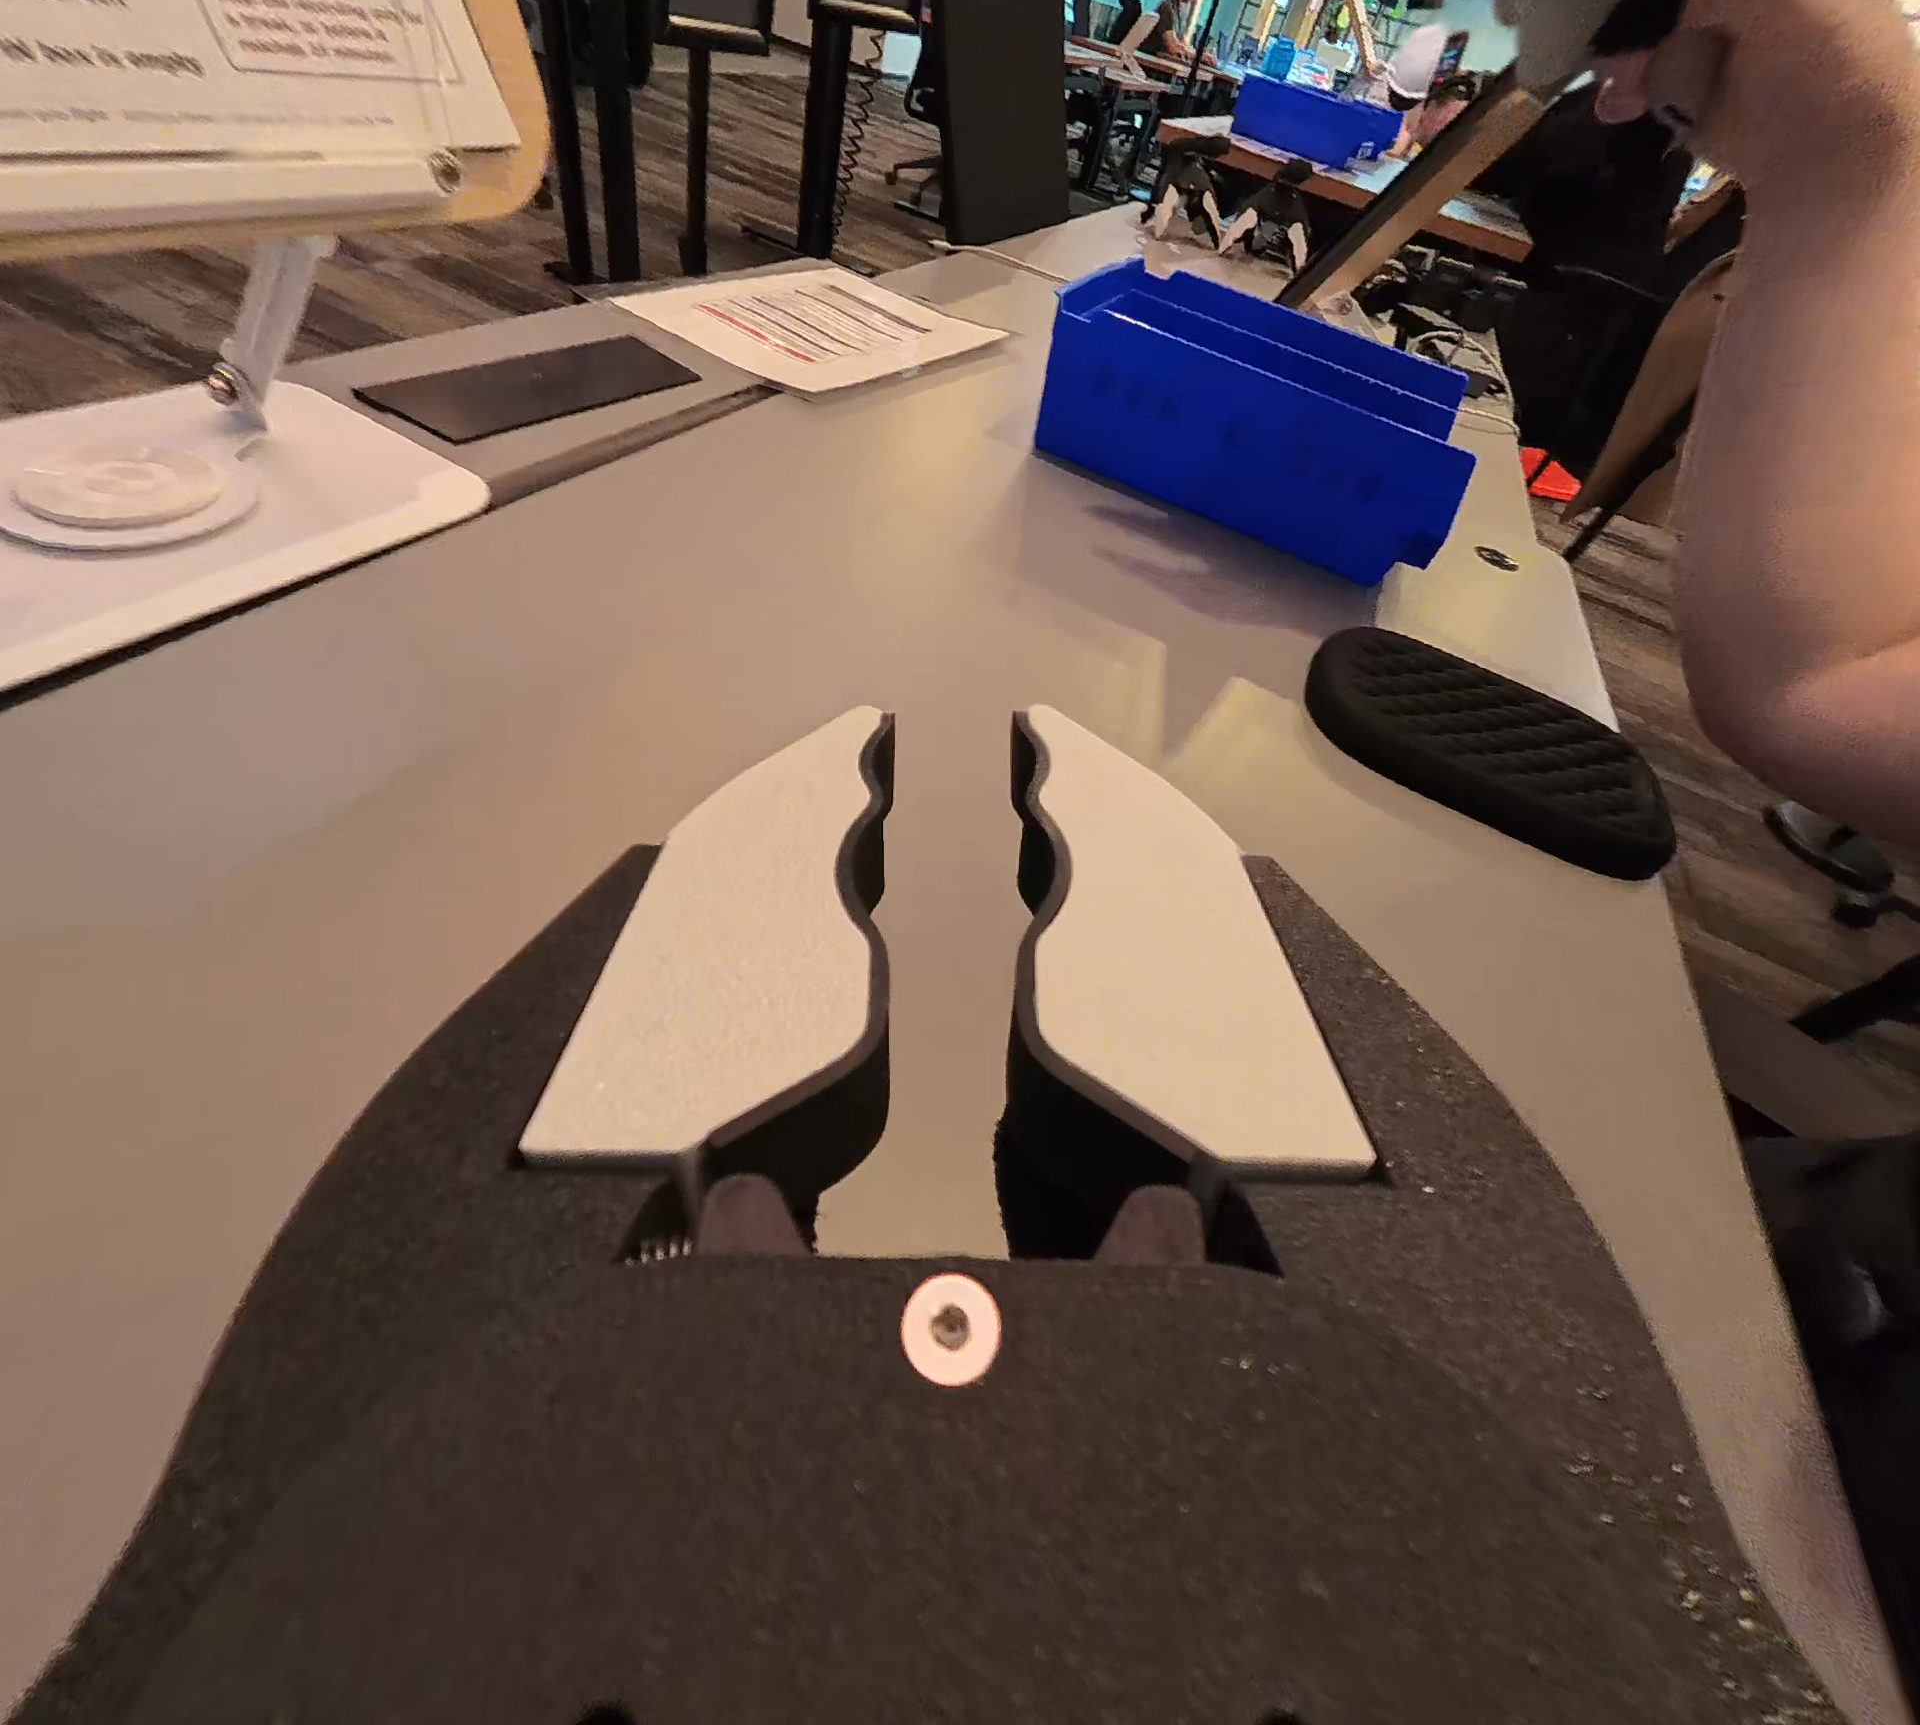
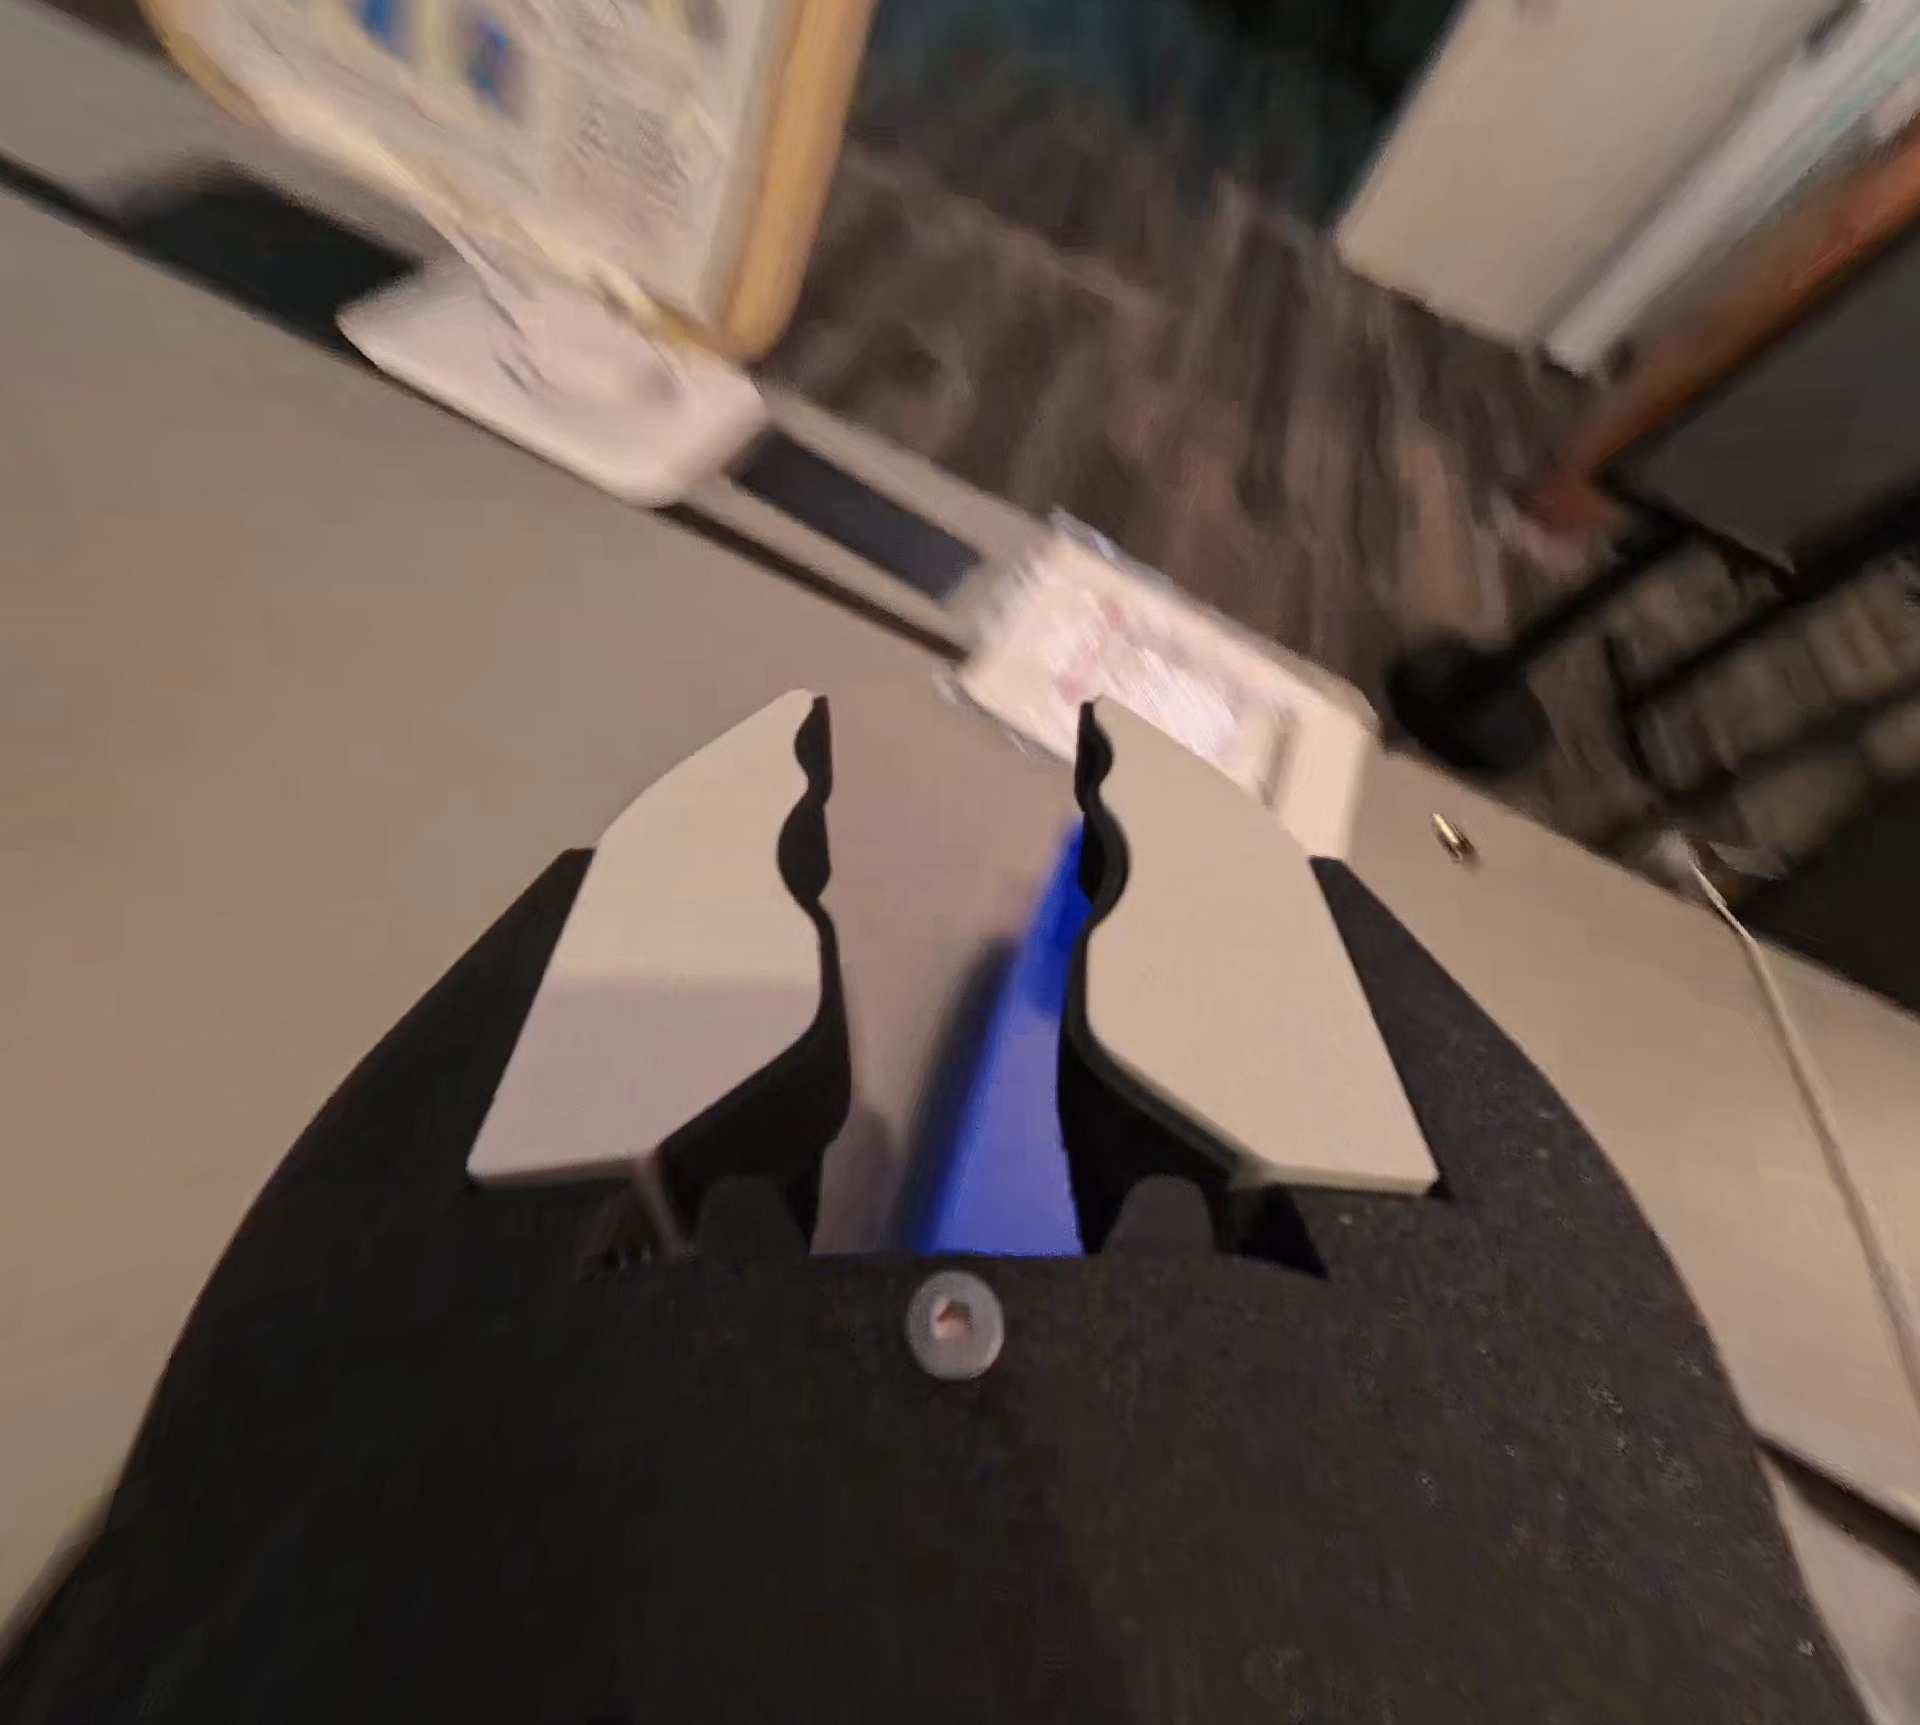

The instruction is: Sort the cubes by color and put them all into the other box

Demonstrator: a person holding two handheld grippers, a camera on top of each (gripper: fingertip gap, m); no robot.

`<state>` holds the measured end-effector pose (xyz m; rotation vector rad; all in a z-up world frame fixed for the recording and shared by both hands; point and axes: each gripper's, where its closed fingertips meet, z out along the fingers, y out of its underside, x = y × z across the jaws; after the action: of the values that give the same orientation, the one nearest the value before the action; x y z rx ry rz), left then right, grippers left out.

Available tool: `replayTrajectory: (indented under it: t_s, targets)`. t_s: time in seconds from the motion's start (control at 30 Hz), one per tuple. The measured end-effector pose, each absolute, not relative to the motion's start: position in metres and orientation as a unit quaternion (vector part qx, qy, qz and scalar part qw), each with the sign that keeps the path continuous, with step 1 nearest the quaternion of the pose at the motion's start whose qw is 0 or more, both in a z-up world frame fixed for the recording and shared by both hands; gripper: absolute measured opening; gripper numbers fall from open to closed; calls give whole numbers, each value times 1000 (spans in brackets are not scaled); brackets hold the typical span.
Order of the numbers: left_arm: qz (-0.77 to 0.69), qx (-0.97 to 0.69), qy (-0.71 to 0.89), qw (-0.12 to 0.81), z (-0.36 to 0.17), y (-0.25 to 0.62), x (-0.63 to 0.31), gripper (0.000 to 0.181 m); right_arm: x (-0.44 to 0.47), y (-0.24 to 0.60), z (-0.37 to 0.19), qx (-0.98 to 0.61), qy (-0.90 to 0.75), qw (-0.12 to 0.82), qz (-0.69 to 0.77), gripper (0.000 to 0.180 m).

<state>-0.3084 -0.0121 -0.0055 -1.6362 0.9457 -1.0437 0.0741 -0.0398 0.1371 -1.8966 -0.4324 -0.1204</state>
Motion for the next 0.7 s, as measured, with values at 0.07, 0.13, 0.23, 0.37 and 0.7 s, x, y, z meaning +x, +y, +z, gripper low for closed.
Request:
replayTrajectory:
  t_s: [0.07,0.13,0.23,0.37,0.7]
  targets:
    - [-410,-662,389,493,-5,-6,-313,19,19,-34,154,-768,-214,604,18,47]
    - [-392,-658,394,507,-5,-2,-319,19,-23,-31,162,-739,-248,623,61,50]
    - [-371,-667,375,526,3,5,-331,19,-50,-20,157,-726,-267,631,63,52]
    - [-358,-676,345,544,33,0,-359,20,-62,-5,131,-739,-284,605,87,50]
    - [19,-829,206,520,53,38,-626,11,-64,5,94,-769,-327,547,46,53]
